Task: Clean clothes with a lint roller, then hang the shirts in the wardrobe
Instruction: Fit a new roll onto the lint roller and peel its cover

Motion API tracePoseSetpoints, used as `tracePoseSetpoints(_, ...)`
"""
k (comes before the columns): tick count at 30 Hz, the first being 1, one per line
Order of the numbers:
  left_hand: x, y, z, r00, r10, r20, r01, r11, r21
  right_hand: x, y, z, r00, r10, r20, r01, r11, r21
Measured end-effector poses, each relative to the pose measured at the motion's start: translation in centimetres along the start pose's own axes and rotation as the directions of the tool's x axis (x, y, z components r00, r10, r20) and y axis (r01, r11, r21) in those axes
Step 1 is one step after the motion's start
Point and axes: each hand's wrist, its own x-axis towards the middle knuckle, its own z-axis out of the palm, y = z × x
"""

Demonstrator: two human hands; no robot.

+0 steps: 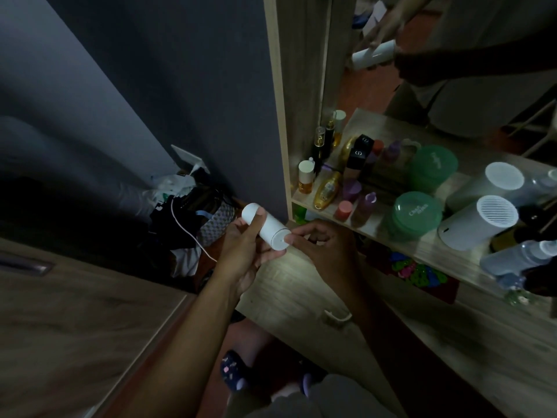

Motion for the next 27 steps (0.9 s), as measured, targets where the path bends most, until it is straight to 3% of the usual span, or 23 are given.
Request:
tracePoseSetpoints(15, 0.7, -0.7, -0.2, 1.000, 0.005, 0.002, -0.005, 0.999, -0.038, -0.1, 0.5, 0.1, 0.999, -0.029, -0.043, 0.028, 0.999, -0.036)
tracePoseSetpoints(27, 2.0, -3.0, -0.5, 0.995, 0.008, 0.097, 0.003, 0.994, -0.110, -1.2, 2.6, -1.0, 0.996, 0.085, -0.027, -0.087, 0.993, -0.084)
